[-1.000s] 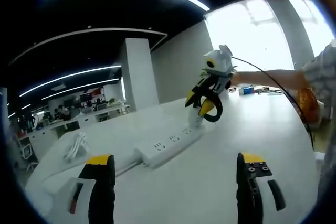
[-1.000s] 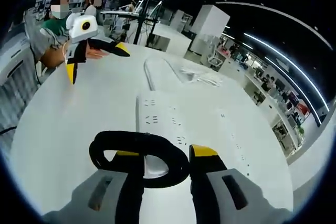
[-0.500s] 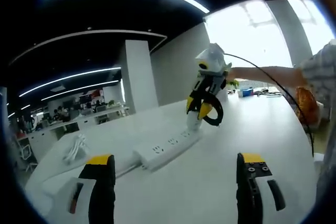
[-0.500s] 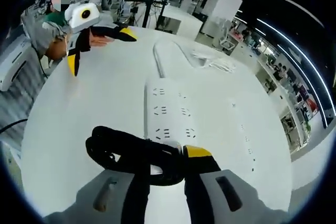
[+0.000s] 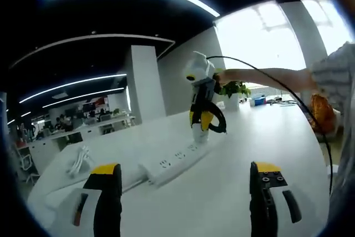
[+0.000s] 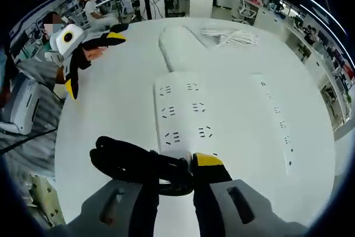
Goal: Straighten the power strip on the desk, plug the charger into it
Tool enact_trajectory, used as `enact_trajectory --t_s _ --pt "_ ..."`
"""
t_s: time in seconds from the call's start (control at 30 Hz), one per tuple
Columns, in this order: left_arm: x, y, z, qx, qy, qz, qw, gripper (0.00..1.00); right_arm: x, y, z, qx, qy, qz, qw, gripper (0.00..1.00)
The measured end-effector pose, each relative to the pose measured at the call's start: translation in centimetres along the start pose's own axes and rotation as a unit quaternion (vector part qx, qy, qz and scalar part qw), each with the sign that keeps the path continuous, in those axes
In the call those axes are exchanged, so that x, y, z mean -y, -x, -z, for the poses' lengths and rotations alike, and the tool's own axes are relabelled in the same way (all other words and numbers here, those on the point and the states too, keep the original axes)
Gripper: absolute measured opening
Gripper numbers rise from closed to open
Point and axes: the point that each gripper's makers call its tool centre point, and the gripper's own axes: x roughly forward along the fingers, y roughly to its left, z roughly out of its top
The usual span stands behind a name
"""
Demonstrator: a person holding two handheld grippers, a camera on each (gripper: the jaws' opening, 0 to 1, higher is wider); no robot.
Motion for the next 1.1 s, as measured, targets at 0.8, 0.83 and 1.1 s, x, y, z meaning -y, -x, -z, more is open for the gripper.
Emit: enact_trajectory --t_s 0.8,0.83,1.1 --pt "0.4 -0.5 0.7 -0.021 0.034 -0.007 0.9992 0.97 -1.6 -0.2 0.6 0.146 0.060 0.046 0.9864 0.21" --pt "0.4 -0.4 0.5 -0.019 0.033 -0.007 0.9992 0.97 -1.5 -0.3 0.3 0.139 0.052 0.044 0.9879 0.21" --pt "1.3 0.2 -0.5 -0.009 0.034 -0.011 0.9993 0.97 -0.7 -1.0 0.0 0.041 -0.044 -0.034 0.9976 0.21"
